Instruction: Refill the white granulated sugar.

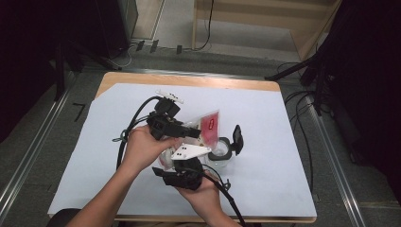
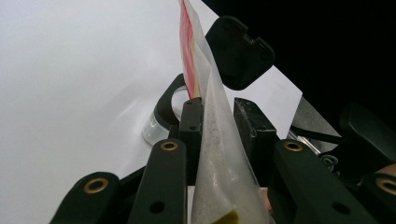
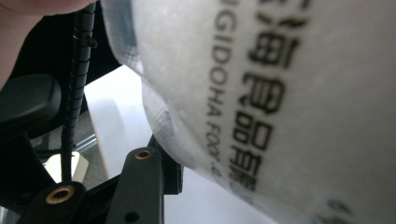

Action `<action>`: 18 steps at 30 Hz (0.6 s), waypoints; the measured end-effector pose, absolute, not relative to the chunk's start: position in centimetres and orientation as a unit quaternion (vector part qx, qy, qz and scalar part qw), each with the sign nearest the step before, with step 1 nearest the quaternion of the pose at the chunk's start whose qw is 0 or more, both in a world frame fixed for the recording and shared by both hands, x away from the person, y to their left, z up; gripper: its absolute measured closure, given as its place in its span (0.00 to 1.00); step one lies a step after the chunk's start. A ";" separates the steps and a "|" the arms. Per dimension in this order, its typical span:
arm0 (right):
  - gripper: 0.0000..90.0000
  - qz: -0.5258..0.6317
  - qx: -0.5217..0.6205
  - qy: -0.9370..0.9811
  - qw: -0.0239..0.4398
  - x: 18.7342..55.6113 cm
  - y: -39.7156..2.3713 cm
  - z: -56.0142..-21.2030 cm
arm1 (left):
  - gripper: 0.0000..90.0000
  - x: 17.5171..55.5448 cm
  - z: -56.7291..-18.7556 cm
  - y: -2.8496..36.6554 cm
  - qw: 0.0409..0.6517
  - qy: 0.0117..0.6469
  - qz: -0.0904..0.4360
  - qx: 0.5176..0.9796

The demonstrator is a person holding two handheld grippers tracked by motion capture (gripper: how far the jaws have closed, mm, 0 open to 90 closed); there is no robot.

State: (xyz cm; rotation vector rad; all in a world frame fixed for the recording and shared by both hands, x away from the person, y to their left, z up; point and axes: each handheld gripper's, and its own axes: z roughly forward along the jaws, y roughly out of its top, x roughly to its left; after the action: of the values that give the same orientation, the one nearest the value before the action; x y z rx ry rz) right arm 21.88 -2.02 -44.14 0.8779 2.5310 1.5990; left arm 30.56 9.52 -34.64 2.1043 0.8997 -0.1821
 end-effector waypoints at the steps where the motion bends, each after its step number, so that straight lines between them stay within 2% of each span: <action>1: 0.68 0.512 0.281 0.811 0.011 21.9 -2.0 -44.1 | 0.83 30.6 -34.6 9.5 0.410 0.357 -0.072 0.836; 18: 0.69 0.510 0.284 0.812 0.014 21.8 -2.0 -44.1 | 0.83 30.5 -34.7 9.5 0.412 0.354 -0.071 0.837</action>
State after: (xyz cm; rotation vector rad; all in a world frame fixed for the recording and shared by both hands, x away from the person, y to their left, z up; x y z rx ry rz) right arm 21.81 -1.98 -44.11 0.8848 2.5274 1.5897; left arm 30.53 9.49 -34.66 2.1053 0.8901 -0.1790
